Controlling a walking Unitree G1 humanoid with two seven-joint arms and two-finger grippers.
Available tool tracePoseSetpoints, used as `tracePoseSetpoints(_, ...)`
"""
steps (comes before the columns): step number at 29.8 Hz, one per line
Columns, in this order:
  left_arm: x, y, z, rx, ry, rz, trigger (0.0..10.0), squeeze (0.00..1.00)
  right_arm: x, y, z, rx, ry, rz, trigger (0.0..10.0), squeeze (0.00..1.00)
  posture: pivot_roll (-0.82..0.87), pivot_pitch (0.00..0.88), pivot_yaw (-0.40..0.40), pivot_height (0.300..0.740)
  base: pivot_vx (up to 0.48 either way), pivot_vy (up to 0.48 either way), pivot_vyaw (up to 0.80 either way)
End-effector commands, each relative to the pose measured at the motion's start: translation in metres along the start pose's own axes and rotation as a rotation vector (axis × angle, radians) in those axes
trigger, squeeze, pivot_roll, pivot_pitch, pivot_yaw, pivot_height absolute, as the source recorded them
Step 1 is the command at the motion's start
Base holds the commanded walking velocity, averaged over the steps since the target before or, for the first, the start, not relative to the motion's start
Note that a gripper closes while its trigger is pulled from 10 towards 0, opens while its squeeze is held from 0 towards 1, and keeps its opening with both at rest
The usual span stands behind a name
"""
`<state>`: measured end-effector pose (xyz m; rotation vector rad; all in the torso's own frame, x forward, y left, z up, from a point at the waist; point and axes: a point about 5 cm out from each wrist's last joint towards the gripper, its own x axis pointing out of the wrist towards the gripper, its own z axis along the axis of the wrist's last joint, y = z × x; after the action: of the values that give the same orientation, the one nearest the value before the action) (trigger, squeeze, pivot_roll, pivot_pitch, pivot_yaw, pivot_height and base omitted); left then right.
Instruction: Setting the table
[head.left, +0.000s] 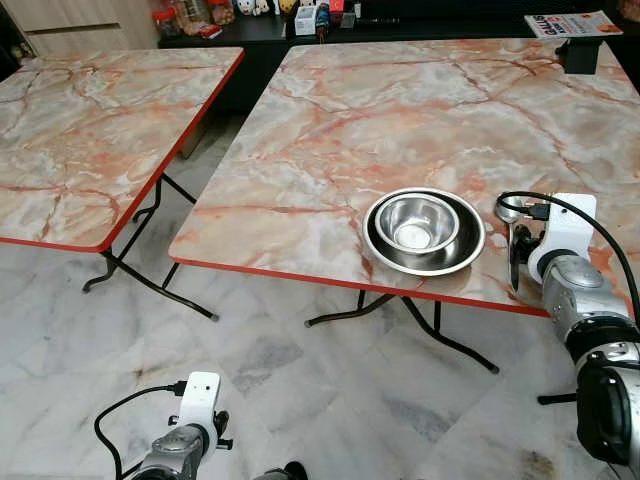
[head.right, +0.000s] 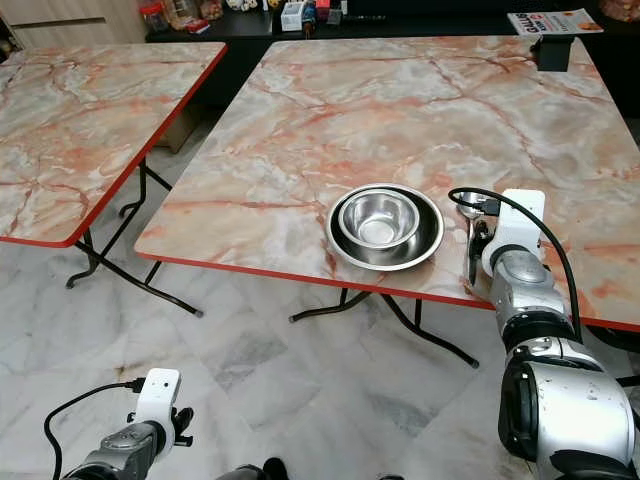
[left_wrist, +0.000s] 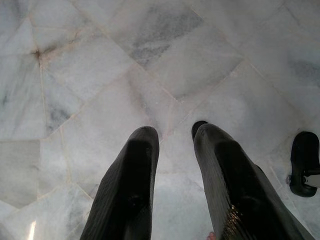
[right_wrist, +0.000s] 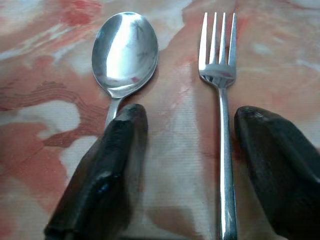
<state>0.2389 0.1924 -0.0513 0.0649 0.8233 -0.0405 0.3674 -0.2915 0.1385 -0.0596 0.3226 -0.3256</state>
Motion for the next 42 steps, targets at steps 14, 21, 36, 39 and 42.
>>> tracePoseSetpoints(14,-0.001,0.008,0.0,0.009,-0.001,0.002,10.0,0.0,0.0,0.001,0.019,-0.014,-0.104,-0.011,10.0,0.0,-0.03,0.114,0.123,0.74,0.0,0.0,0.0)
tracePoseSetpoints(21,-0.001,0.007,0.0,0.006,-0.003,-0.007,10.0,0.0,-0.001,0.0,0.035,-0.002,-0.185,-0.037,10.0,0.0,-0.04,0.114,0.125,0.74,0.0,0.0,0.0)
tracePoseSetpoints(36,0.0,0.005,0.005,0.005,-0.032,0.009,10.0,0.0,-0.008,0.026,0.049,0.002,-0.396,0.057,10.0,0.0,-0.05,0.097,0.115,0.74,0.0,0.0,0.0)
tracePoseSetpoints(39,0.0,0.004,0.007,-0.026,-0.054,0.023,10.0,0.0,-0.012,0.031,0.048,0.004,-0.452,0.067,10.0,0.0,-0.05,0.087,0.116,0.74,0.0,0.0,0.0)
tracePoseSetpoints(42,0.0,0.005,0.007,-0.033,-0.05,0.029,10.0,0.0,-0.015,0.031,0.051,0.013,-0.497,0.057,10.0,0.0,-0.06,0.083,0.117,0.74,0.0,0.0,0.0)
